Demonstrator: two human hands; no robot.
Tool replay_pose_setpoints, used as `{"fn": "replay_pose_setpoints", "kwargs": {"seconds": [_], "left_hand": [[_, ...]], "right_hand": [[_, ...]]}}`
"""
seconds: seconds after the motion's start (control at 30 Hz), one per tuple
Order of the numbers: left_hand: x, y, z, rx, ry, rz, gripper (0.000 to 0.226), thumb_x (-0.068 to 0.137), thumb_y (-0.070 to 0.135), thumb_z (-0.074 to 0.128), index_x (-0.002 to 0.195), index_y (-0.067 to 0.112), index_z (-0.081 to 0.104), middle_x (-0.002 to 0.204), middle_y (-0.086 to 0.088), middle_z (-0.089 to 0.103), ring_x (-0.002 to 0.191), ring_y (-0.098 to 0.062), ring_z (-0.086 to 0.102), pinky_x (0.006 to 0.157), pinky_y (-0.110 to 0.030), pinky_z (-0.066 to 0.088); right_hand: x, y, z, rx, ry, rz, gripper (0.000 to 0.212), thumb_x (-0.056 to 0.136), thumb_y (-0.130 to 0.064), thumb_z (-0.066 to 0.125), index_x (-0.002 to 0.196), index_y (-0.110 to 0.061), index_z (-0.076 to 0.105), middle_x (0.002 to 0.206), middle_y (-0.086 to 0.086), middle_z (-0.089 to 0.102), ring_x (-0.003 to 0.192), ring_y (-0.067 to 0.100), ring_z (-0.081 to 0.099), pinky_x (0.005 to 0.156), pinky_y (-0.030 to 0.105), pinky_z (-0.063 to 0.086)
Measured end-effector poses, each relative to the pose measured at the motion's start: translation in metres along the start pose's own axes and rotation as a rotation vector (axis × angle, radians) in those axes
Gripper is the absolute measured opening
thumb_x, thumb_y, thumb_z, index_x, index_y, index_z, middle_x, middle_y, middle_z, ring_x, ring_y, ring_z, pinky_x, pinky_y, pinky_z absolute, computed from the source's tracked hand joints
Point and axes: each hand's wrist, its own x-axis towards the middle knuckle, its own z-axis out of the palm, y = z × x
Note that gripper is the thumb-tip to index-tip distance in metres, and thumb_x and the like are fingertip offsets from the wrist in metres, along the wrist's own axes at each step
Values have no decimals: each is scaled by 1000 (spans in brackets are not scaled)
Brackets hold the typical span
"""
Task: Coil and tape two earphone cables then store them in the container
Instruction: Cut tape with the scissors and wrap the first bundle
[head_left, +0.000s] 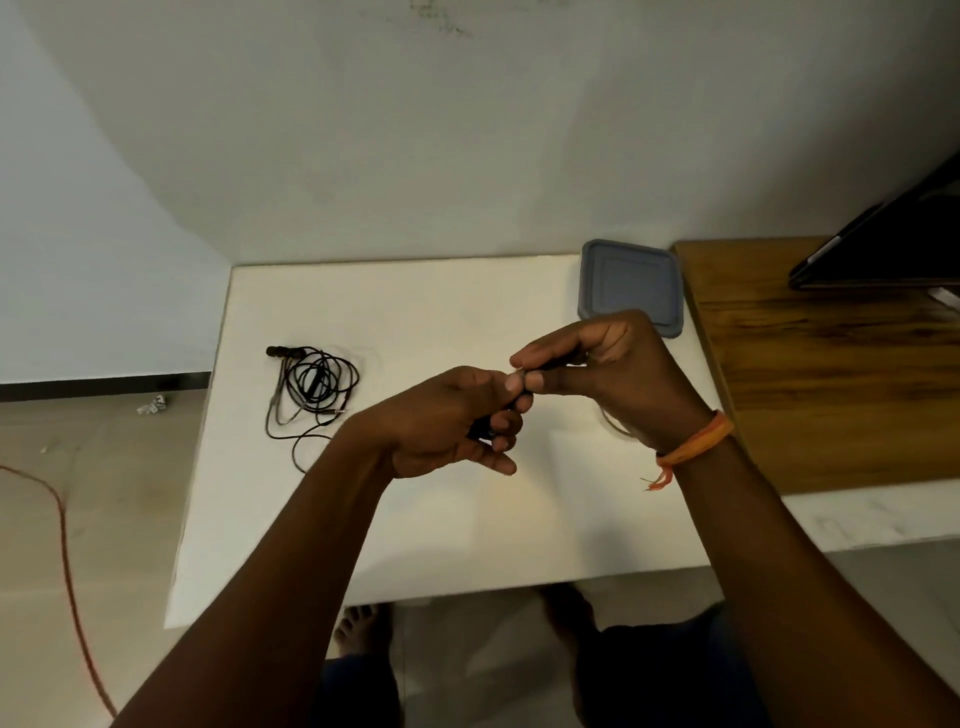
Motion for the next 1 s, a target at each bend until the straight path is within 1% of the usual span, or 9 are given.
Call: {"fn": "replay_pose_setpoints", "kwargs": {"seconds": [0.07, 0.13, 0.27, 0.37, 0.5, 0.67, 0.77, 0.9, 1.0], "left_hand": [[10, -6, 9, 34, 80, 40, 24, 102, 31, 43, 88, 13, 52, 65, 4, 42, 62, -16, 43, 76, -36, 55], [19, -13, 10, 47, 215, 62, 25, 104, 28, 40, 86, 14, 50, 64, 4, 42, 62, -16, 42, 74, -35, 54], [29, -22, 6, 116, 458, 99, 28, 105, 30, 38, 82, 15, 46, 66, 3, 42, 62, -16, 40, 71, -31, 52], [34, -21, 10, 104, 498, 114, 29, 105, 29, 37, 81, 15, 45, 66, 2, 41, 61, -16, 40, 71, -32, 52], [36, -14, 17, -72, 479, 46, 25, 103, 25, 37, 82, 14, 46, 61, 2, 39, 59, -16, 39, 66, -35, 53], [33, -13, 21, -117, 477, -11, 16, 94, 18, 38, 78, 17, 42, 60, 2, 34, 58, -16, 35, 61, -34, 50], [31, -11, 19, -87, 509, 3, 18, 93, 22, 42, 76, 17, 41, 61, 2, 34, 57, -15, 34, 62, -34, 50], [29, -11, 11, 136, 653, 175, 20, 93, 18, 57, 79, 16, 43, 68, -1, 47, 63, -16, 47, 73, -41, 53], [26, -15, 10, 382, 704, 296, 29, 84, 16, 69, 81, 20, 41, 77, 4, 58, 72, -11, 56, 73, -30, 51]], "right_hand": [[-6, 5, -18, 120, 5, 65, 42, 72, 2, 76, 113, -1, 68, 106, 14, 72, 99, 27, 70, 85, 35, 57], [-11, 13, -43, 184, 137, 143, 54, 68, -2, 77, 121, -5, 64, 115, 13, 70, 106, 28, 67, 87, 32, 56], [-20, 47, -78, -466, 426, 269, 34, 74, -8, 80, 106, -6, 71, 104, 11, 71, 86, 20, 66, 73, 21, 53], [-22, 72, -72, -772, 211, 403, 27, 68, -17, 86, 92, -12, 74, 99, 6, 69, 89, 24, 65, 80, 34, 53], [-22, 85, -54, -965, -91, 593, 32, 67, -23, 87, 94, -14, 73, 99, 5, 69, 90, 25, 64, 82, 35, 55], [-20, 86, -49, -973, -89, 581, 24, 71, -23, 84, 89, -14, 72, 95, 6, 69, 84, 24, 64, 79, 34, 54], [-16, 70, -44, -845, 19, 480, 21, 70, -22, 86, 85, -14, 74, 85, 2, 70, 77, 18, 64, 72, 28, 52], [-9, 43, -28, -607, 82, 332, 17, 67, -21, 87, 78, -16, 75, 74, -6, 69, 68, 7, 60, 63, 17, 42], [-4, 33, -17, -519, 91, 271, 15, 68, -20, 86, 77, -18, 75, 70, -10, 67, 62, 6, 60, 61, 14, 43]]}}
